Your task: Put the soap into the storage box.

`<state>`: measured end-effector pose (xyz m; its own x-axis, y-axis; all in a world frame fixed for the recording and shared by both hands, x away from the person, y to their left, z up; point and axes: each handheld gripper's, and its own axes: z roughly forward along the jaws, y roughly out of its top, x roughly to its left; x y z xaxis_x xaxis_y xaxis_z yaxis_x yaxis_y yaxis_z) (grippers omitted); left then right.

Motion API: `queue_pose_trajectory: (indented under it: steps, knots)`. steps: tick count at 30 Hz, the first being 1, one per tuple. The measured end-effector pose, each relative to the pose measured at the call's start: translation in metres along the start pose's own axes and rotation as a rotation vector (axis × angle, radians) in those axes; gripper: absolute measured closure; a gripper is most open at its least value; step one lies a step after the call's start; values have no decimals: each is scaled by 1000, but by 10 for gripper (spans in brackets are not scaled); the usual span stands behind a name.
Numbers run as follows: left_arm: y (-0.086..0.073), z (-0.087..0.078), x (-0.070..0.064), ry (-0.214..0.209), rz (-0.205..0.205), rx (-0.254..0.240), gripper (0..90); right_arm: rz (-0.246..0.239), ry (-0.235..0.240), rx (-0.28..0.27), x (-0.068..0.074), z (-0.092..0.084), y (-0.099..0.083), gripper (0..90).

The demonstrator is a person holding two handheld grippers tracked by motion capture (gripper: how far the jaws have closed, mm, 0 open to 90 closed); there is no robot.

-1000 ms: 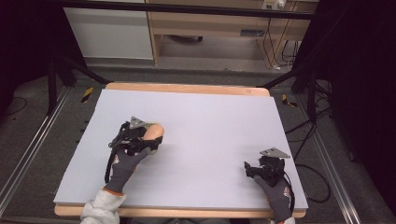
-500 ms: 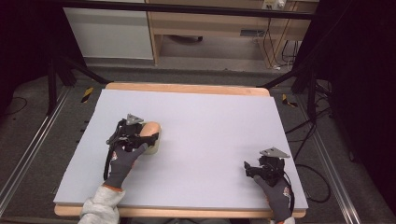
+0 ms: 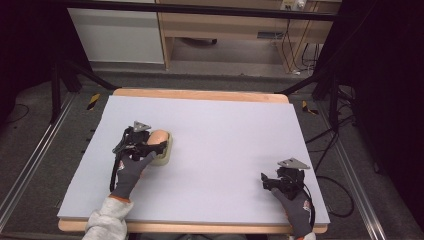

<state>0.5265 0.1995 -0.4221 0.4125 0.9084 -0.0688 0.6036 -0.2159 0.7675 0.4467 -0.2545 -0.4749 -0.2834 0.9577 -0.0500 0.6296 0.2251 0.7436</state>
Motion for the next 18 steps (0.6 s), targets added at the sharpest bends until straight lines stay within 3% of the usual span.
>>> queue_pose_trajectory:
  steps: [18]
  knots:
    - [-7, 17, 6, 28, 7, 43, 321, -1, 1, 1, 1, 0, 0, 96]
